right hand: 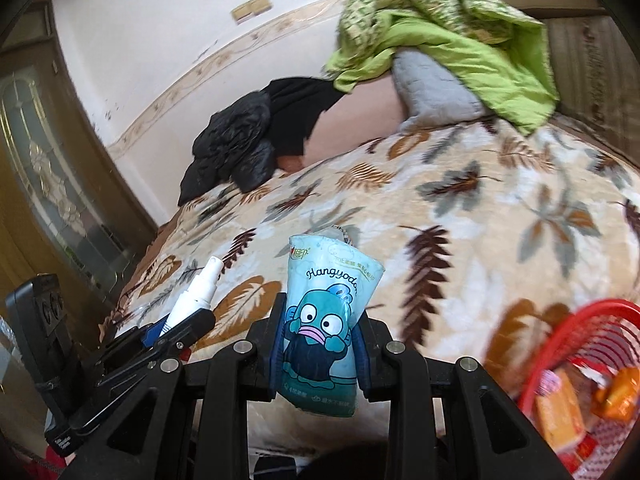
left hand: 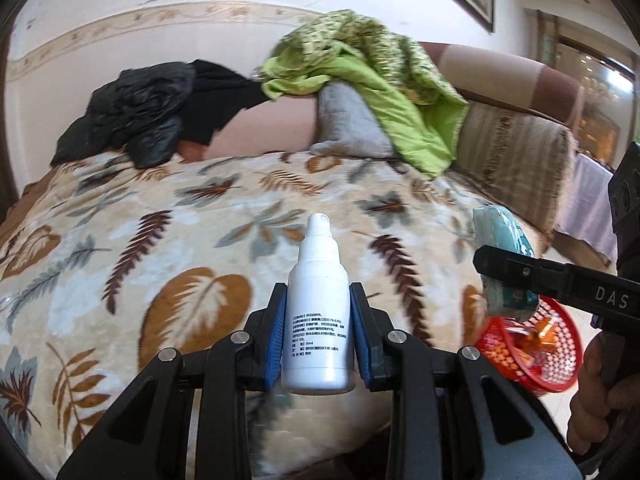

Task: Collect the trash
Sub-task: 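Carry both items to the red wastebasket and open both tools over it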

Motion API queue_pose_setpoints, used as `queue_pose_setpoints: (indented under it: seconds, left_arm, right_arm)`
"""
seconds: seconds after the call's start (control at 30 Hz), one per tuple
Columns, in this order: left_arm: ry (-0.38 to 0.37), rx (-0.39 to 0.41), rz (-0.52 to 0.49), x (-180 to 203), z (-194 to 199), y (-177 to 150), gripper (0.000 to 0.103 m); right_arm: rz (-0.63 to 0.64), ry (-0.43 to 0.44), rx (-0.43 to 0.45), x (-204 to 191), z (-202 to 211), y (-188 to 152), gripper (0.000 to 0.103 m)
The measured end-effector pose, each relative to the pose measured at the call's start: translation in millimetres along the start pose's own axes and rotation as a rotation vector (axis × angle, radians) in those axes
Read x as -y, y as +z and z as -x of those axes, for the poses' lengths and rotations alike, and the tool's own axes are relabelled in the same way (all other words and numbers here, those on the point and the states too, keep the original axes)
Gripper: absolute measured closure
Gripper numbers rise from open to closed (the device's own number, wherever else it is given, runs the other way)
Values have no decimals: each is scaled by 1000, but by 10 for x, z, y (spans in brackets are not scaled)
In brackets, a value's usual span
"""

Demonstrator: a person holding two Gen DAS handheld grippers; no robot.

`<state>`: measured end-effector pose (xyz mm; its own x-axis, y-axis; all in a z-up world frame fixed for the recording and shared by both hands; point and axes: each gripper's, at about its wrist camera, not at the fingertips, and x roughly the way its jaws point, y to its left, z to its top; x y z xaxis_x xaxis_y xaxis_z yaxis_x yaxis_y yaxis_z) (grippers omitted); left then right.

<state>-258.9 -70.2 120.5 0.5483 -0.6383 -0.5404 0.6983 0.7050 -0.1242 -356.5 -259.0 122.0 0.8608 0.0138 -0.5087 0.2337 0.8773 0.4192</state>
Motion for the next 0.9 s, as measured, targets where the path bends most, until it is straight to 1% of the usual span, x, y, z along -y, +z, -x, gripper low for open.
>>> queue_pose_setpoints:
  seconds: [0.17,0.3,0.5,0.67,0.9]
  left_arm:
    - [-64,16,-42,308,181,48,74]
    - [-124,21,-69,539,314,99,74]
    - [-170,42,-121,800,492,165,74]
    - [-221,18,-134,984,472,190,74]
    - [-259,-42,-154,1243,361,195,74]
  right_arm:
    - [-34,-46,49,189,451,-9,72]
    - [-64,-106,90,363,810,-41,72]
    - [-124,-177,122,657,1220,-83,71]
    - [-167,-226,117,933,1326,-139,71]
    - [-205,-241,105,1194,1334,-194,71]
